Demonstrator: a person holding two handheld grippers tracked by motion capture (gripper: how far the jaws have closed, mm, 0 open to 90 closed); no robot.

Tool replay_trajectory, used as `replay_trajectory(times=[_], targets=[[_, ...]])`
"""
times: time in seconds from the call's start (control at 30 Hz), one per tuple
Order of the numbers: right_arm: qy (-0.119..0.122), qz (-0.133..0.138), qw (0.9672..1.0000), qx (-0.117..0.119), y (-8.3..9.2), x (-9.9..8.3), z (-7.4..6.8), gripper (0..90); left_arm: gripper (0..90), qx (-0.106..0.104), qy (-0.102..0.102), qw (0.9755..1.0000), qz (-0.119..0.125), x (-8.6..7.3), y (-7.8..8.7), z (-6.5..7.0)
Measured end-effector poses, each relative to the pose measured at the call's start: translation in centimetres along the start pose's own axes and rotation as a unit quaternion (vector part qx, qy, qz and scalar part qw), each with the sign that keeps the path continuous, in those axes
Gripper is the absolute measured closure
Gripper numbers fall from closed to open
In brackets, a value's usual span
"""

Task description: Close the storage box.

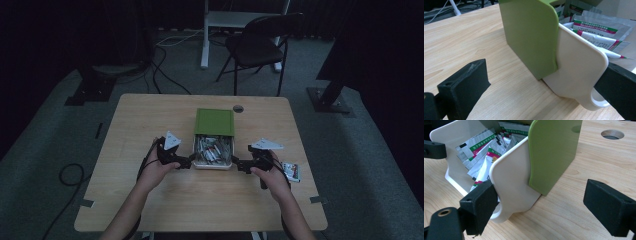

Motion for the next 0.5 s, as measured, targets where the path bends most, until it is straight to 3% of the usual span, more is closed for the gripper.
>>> replay_trajectory(times=[0.5], targets=[[-0.012,0.001,0.9998,-0.015,-0.7,0.49,0.33,12.2,1.1,0.013,-0.002,0.9999,0.0,0.51,-0.69,-0.45]])
Point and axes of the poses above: each handheld gripper's, and its own axes: y roughly backward along the jaws, x roughly out of its top, z roughly to its right, the point moved 1 cm from there along -y, roughly forward along the jaws, and after that the axes turned 6 degrees about -x, right-handed, at the moved point
